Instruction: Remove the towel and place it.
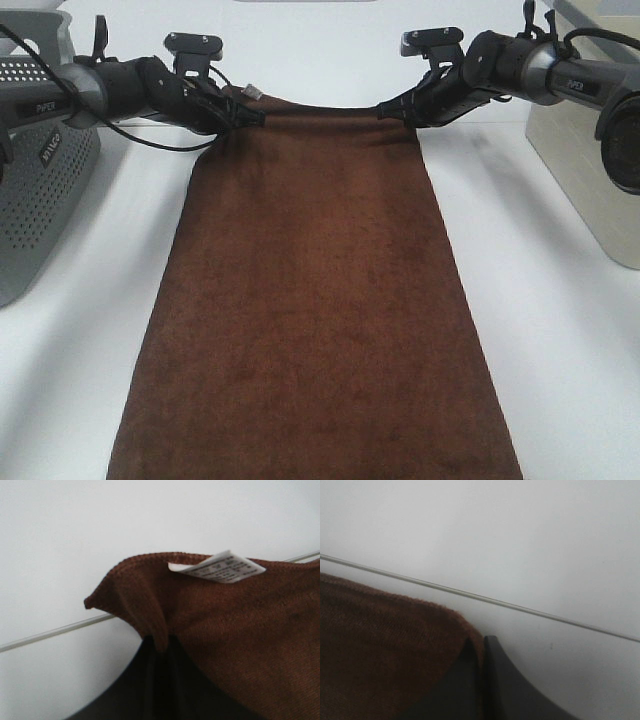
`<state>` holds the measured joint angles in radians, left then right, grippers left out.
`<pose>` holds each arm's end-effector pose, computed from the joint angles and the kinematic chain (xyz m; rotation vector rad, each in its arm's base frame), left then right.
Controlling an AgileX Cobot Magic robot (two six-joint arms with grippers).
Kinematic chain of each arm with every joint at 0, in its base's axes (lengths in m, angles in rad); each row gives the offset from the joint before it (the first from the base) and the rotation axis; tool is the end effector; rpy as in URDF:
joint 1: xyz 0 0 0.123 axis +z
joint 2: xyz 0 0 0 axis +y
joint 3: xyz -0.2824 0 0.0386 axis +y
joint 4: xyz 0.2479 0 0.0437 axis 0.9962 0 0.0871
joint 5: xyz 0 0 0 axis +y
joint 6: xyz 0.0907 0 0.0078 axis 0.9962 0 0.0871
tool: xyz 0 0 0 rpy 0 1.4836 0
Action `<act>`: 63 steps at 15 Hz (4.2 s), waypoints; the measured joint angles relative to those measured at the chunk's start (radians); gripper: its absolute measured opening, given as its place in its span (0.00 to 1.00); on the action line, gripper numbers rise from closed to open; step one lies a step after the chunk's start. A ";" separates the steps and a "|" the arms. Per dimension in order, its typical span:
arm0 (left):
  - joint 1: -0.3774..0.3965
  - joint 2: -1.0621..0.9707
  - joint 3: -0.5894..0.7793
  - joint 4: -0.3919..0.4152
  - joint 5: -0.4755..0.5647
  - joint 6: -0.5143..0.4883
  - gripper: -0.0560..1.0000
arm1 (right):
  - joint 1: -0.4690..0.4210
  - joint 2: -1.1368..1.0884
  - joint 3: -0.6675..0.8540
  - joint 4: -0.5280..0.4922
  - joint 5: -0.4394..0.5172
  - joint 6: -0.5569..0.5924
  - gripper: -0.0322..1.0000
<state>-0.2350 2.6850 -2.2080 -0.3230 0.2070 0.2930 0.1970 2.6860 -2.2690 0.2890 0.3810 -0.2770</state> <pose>0.5689 -0.1423 0.0875 0.2660 2.1475 -0.2196 0.5711 0.1239 0.0940 -0.2882 2.2537 0.2205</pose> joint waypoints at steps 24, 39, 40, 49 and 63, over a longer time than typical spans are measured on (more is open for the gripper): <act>0.000 -0.337 0.000 0.088 0.552 -0.104 0.81 | -0.024 -0.371 0.000 0.087 0.513 0.085 0.81; 0.238 -0.910 0.312 0.351 0.984 -0.320 0.81 | -0.186 -1.124 0.478 -0.219 0.835 0.255 0.81; 0.238 -0.997 0.430 0.351 0.947 -0.323 0.81 | -0.186 -1.231 0.603 -0.219 0.836 0.255 0.81; 0.238 -1.925 1.195 0.430 0.828 -0.326 0.81 | -0.186 -2.209 1.283 -0.220 0.842 0.255 0.81; 0.238 -2.689 1.710 0.323 0.838 -0.313 0.80 | -0.186 -2.690 1.692 -0.221 0.827 0.209 0.80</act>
<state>0.0030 -0.0040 -0.4980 0.0000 1.0450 -0.0200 0.0110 -0.0040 -0.5770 0.0680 1.2080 -0.0680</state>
